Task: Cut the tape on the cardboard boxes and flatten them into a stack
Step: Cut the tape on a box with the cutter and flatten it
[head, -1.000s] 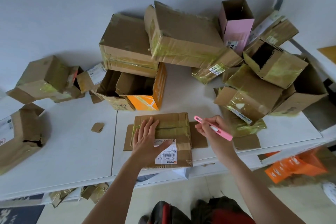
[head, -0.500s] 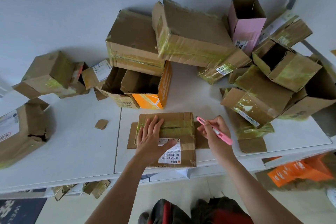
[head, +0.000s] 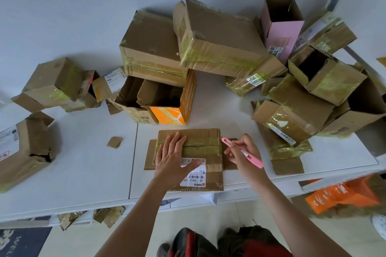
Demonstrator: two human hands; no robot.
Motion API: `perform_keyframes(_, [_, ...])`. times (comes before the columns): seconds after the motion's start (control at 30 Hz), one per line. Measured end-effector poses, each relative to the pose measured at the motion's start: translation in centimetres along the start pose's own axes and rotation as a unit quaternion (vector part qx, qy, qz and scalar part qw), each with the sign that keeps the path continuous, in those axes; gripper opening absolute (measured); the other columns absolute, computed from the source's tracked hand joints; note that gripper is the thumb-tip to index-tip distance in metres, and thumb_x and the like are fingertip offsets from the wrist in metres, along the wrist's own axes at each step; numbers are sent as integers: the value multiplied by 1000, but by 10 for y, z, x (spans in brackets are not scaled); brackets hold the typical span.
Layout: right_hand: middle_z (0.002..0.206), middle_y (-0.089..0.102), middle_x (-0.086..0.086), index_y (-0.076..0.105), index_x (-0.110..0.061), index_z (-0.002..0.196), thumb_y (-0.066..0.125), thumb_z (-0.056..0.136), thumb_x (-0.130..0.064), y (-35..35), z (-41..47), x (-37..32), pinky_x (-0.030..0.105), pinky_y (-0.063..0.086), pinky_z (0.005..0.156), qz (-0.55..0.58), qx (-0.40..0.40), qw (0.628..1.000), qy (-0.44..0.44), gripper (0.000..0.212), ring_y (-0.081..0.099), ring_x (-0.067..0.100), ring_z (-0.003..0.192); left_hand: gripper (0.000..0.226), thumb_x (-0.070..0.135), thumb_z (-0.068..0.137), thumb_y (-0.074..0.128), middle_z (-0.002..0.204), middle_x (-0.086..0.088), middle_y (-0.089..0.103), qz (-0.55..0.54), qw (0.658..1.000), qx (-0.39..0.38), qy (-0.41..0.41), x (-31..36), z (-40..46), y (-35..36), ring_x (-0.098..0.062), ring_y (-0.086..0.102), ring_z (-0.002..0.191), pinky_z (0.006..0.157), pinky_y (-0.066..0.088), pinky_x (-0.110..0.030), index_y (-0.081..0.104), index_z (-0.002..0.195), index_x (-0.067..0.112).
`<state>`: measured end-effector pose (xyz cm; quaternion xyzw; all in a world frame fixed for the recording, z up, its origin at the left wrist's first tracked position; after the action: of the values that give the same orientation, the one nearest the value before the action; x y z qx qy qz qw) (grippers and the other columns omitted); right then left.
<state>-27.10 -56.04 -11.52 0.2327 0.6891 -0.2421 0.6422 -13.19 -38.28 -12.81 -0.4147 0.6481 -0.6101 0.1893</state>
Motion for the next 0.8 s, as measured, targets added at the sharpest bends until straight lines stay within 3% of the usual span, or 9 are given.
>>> perform_keyframes(0.17, [78, 68, 3, 46, -7, 88, 53, 98, -3, 0, -6, 1, 37, 61, 75, 9, -16, 1000, 12, 13, 70, 20, 80, 133, 103, 45, -7, 164, 11, 1, -5, 1000, 3, 3, 2, 0, -1, -13, -8, 152, 118, -11, -38, 11, 155, 31])
perform_keyframes(0.43, [78, 64, 12, 45, -5, 86, 54, 97, -1, 0, -14, 5, 47, 61, 78, -34, -37, 999, 9, 15, 70, 25, 78, 131, 104, 46, -4, 164, 11, 1, -9, 1000, 3, 5, 1, 1, 0, -12, -9, 151, 117, -13, -36, 11, 155, 32])
perform_keyframes(0.6, [75, 63, 1, 44, -9, 84, 54, 97, 0, -1, -20, -2, 53, 59, 76, -83, -63, 994, -30, 19, 69, 22, 75, 132, 104, 45, -5, 164, 12, 0, -8, 1000, 2, 3, 2, -1, -2, -13, -8, 151, 117, -13, -36, 10, 155, 32])
perform_keyframes(0.8, [73, 63, 7, 45, -13, 85, 57, 97, -8, -1, -35, -2, 58, 55, 75, -105, -78, 990, -49, 18, 69, 23, 74, 132, 104, 46, -3, 164, 11, 2, -15, 1000, 6, 6, 3, -1, -2, -13, -7, 152, 116, -12, -36, 12, 155, 31])
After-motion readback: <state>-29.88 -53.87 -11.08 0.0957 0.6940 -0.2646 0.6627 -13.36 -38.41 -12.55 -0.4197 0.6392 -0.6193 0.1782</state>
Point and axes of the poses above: each hand's wrist, its own z-axis towards the middle knuckle, its own y-axis out of the palm, x = y × z, the point moved 10 cm from there along z, towards the middle knuckle
